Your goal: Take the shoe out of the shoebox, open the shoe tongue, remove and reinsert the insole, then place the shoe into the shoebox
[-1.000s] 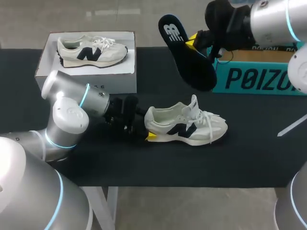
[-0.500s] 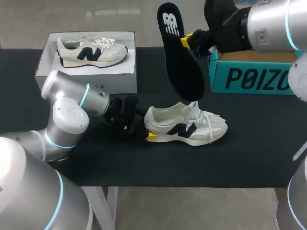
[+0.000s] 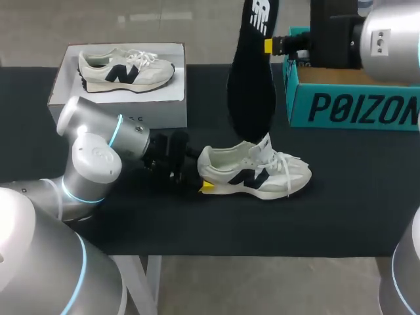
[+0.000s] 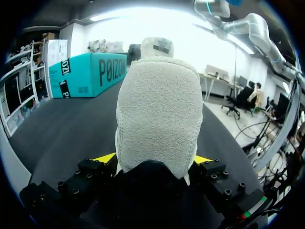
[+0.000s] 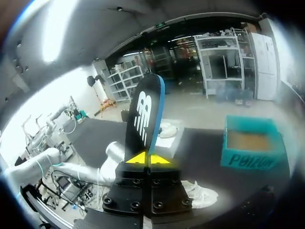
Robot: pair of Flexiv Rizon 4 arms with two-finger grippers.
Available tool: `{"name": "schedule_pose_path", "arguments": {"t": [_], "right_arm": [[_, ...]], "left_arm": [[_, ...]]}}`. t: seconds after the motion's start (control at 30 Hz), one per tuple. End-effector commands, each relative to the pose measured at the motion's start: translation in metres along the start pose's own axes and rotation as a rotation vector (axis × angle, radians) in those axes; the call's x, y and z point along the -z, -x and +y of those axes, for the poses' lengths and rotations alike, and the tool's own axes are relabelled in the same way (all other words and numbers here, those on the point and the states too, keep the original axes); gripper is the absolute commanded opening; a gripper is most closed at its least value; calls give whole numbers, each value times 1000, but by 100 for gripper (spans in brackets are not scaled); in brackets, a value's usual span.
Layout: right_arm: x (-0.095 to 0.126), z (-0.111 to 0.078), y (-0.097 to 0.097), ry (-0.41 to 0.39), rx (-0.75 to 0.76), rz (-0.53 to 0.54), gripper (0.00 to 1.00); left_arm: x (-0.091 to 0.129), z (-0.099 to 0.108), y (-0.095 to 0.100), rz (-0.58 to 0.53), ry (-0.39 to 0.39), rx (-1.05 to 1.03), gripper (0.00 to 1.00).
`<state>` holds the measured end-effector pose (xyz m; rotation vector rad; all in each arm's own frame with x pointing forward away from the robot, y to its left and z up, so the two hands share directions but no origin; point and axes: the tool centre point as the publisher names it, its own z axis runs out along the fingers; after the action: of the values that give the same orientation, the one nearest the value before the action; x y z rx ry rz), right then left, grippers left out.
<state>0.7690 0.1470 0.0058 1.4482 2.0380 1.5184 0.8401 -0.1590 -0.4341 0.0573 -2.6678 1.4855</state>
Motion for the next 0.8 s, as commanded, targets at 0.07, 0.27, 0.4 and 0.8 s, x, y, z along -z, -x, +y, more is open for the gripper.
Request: {"name": "schedule_pose_path", "arguments": {"t": [0.07, 0.27, 0.4, 0.8], "right_arm": [[-2, -4, 2, -42, -16, 85, 0], [-7, -4, 8, -62, 52, 103, 0], [-11, 0, 10, -46, 117, 188, 0], [-19, 2, 6, -114, 225, 282, 0]], "left_arm": [[-1, 1, 0, 1, 0, 0, 0], [-1, 1, 0, 1, 0, 0, 0], [-1, 1, 0, 1, 0, 0, 0], [-1, 1, 0, 1, 0, 0, 0]]}}
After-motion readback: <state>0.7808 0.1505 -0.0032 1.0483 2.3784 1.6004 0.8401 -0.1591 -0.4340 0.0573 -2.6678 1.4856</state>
